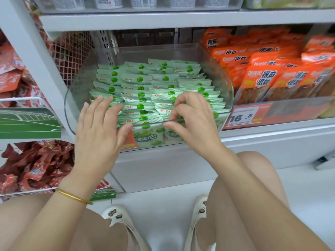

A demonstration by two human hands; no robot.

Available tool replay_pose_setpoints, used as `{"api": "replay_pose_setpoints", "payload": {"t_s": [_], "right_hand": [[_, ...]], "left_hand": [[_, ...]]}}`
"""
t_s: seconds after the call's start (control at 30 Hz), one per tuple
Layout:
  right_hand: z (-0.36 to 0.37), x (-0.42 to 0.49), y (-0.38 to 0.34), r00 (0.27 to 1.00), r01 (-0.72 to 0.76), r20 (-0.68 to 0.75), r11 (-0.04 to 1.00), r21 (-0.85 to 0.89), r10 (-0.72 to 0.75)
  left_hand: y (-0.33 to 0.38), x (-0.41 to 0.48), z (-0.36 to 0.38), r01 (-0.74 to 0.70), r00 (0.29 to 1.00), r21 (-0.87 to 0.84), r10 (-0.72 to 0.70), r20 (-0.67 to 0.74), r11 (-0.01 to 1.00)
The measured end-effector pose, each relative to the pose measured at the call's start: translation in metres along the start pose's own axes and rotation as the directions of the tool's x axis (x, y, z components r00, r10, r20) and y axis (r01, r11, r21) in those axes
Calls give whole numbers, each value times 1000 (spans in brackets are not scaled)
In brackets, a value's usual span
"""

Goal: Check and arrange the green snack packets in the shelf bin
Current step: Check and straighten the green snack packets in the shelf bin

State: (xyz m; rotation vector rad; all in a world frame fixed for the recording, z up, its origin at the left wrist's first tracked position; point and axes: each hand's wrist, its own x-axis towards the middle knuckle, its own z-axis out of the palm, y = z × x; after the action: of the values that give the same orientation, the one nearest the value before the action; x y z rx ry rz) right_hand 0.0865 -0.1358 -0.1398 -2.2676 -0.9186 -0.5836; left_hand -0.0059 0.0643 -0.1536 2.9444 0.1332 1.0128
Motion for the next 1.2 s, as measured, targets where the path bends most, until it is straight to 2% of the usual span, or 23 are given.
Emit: {"api": "replay_pose_setpoints", "payload": {"t_s": [0.3,0.47,0.53,0.63,0.73,0.83,0.97,1.1,1.17,1.2], "right_hand": [[-1,-3,1,997,-13,70,1000,26,11],[-5,4,-14,999,7,40,994,107,-12],[-2,16,-30,999,29,39,986,162,-36],[4,40,-56,980,56,177,980,192,-90],[13,65,-77,927,103,346,985,139,-146],[27,79,-88,873,159,442,976,146,-208],[39,81,-87,812,270,513,958,94,-279],[46,80,-79,805,350,474,931,103,-356],[53,75,-77,846,339,389,931,137,-365],[53,73,-77,880,274,341,939,206,-331]], "left_hand": [[-1,-1,-2,-5,998,-26,6,60,1000],[-5,-2,-22,53,997,-262,-37,68,964],[-15,-5,-34,83,997,-259,-77,32,962],[-30,-5,-49,138,990,-227,-129,54,964],[-39,9,-57,95,994,-237,-80,70,967],[-40,25,-54,28,1000,-270,-30,-4,962],[-41,26,-41,8,995,-363,-44,-93,932],[-44,32,-37,11,999,-437,-30,-36,899],[-45,35,-37,44,998,-477,-56,-12,878],[-45,35,-37,63,997,-498,-74,-1,865]]}}
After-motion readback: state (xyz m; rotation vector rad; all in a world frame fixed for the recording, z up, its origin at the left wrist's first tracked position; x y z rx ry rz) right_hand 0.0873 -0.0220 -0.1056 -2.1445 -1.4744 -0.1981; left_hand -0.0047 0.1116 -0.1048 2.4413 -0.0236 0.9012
